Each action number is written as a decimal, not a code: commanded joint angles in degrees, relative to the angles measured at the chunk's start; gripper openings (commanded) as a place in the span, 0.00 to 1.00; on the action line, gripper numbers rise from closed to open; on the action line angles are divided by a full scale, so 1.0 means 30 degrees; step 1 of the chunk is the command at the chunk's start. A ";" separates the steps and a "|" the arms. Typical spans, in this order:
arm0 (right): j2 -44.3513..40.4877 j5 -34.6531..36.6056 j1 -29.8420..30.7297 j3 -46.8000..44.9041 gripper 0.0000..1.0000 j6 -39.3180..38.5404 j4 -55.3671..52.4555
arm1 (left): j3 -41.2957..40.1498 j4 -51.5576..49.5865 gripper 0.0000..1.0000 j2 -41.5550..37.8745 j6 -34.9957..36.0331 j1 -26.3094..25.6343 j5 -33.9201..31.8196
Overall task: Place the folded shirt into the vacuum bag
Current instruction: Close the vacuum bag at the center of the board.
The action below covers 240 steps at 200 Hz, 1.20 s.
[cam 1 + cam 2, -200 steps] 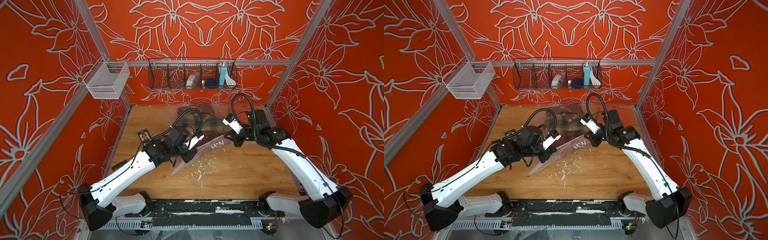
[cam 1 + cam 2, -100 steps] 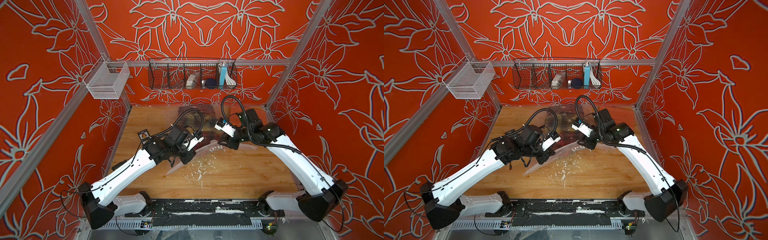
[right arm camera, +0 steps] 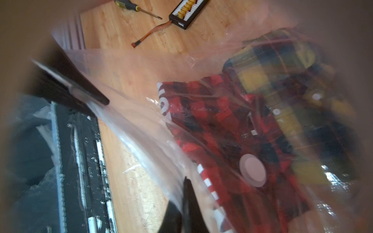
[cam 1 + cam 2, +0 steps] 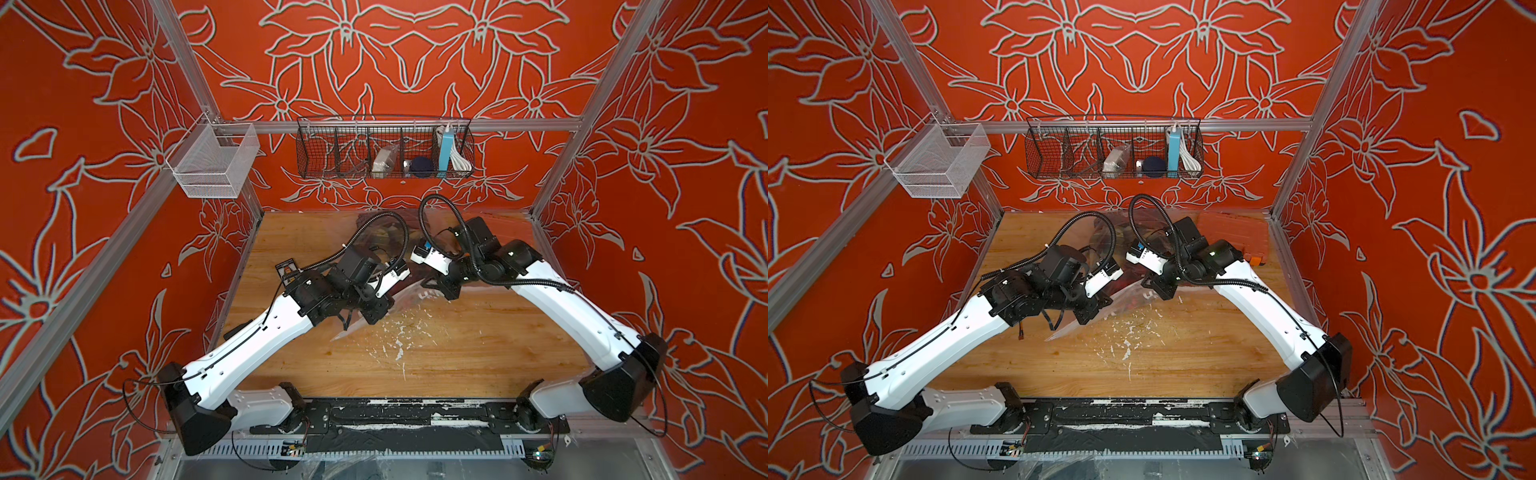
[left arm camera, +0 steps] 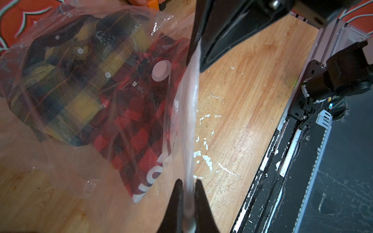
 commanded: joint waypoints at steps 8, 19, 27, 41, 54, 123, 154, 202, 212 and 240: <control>-0.0871 0.1332 -0.0319 -0.0473 0.00 0.0019 0.0336 | -0.0679 -0.1206 0.00 -0.0753 0.0115 0.0098 -0.0425; -0.1173 0.1759 -0.0580 -0.0713 0.00 0.0314 0.0698 | -0.0915 -0.1728 0.00 -0.0901 -0.0045 0.0091 -0.0583; -0.1396 0.1840 -0.0872 -0.0882 0.00 0.0626 0.1053 | -0.1021 -0.2162 0.00 -0.0949 -0.0213 0.0091 -0.0808; -0.1635 0.2178 -0.1422 -0.1074 0.00 0.1095 0.1583 | -0.1184 -0.3013 0.00 -0.0949 -0.0536 0.0092 -0.1093; -0.1639 0.2584 -0.1761 -0.1065 0.00 0.1299 0.1741 | -0.1129 -0.3920 0.00 -0.0911 -0.0908 0.0094 -0.1375; -0.1546 0.3936 -0.3858 -0.0883 0.00 0.2862 0.3745 | -0.0522 -0.6633 0.00 -0.0915 -0.1814 0.0098 -0.2214; -0.1261 0.4840 -0.4323 -0.0619 0.00 0.3427 0.4368 | -0.0155 -0.7374 0.00 -0.0522 -0.2109 0.0069 -0.2487; -0.1107 0.5256 -0.5167 -0.0981 0.00 0.4155 0.5162 | -0.0093 -0.7704 0.00 -0.0758 -0.2092 0.0061 -0.2799; -0.1112 0.5188 -0.5240 -0.1052 0.00 0.4223 0.5204 | -0.0122 -0.7664 0.00 -0.0799 -0.2080 0.0064 -0.2800; -0.1156 0.5472 -0.5575 -0.1202 0.00 0.4219 0.5239 | -0.0137 -0.7960 0.00 -0.0828 -0.2164 0.0078 -0.3001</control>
